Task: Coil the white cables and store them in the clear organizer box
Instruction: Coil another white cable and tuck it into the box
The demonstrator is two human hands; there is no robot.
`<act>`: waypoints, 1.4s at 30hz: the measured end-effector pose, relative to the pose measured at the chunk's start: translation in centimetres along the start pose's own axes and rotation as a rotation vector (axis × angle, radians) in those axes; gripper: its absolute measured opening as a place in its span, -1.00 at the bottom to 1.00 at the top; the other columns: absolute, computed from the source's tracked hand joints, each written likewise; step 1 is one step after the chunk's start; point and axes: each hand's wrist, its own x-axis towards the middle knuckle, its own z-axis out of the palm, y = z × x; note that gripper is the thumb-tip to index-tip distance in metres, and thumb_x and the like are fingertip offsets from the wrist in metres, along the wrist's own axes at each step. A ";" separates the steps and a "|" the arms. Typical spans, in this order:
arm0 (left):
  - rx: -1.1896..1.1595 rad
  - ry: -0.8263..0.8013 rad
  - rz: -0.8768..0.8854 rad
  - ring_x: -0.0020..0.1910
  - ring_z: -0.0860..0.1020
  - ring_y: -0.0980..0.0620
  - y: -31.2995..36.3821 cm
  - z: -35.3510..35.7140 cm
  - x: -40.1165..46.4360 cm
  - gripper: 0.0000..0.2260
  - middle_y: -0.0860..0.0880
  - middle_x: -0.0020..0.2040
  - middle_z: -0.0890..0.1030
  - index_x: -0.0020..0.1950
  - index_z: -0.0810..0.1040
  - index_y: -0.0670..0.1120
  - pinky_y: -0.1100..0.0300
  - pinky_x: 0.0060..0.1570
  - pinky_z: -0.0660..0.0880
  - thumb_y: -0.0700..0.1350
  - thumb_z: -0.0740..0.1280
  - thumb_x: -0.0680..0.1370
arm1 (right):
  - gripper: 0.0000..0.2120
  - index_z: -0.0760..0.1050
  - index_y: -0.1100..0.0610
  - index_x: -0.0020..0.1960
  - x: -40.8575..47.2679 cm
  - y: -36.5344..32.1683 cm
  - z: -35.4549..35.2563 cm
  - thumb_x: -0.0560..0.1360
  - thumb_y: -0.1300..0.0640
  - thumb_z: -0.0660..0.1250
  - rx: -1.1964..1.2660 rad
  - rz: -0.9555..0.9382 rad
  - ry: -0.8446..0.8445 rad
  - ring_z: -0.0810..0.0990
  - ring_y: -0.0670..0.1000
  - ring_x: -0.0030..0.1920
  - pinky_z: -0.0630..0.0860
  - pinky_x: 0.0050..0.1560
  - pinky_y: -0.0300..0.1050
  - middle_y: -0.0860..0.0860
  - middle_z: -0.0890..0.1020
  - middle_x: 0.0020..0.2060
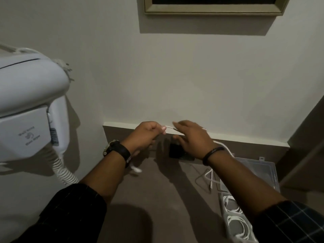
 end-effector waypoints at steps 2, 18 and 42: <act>-0.094 -0.076 -0.035 -0.52 0.21 0.11 0.9 0.2 -0.2 -0.79 0.05 -0.48 0.27 -0.14 0.59 -0.12 0.28 -0.49 0.19 -0.03 0.28 0.58 | -0.79 0.60 0.19 0.02 0.5 -0.7 -0.6 0.57 0.11 0.24 0.205 0.028 -0.037 0.58 0.17 -0.13 0.54 -0.05 0.05 0.16 0.66 -0.17; -0.452 -0.470 -0.152 -0.55 0.34 0.15 0.8 -0.7 -3.5 -0.80 0.06 -0.51 0.38 -0.21 0.58 -0.10 0.21 -0.39 0.48 -0.03 0.27 0.52 | -0.78 0.61 0.20 0.04 1.2 7.6 0.0 0.56 0.15 0.22 0.541 0.727 0.376 0.56 0.22 0.05 0.52 0.14 0.09 0.20 0.65 0.06; -0.371 -0.605 -0.035 -0.08 0.67 -0.22 4.7 0.2 -3.7 -0.68 -0.31 0.03 0.66 0.19 0.55 -0.28 0.07 -0.01 0.61 -0.09 0.17 0.61 | -0.88 0.64 0.16 -0.13 1.9 0.3 -10.0 0.49 0.12 0.38 0.612 -0.009 0.089 0.58 -0.19 -0.31 0.50 -0.27 -0.31 -0.15 0.66 -0.33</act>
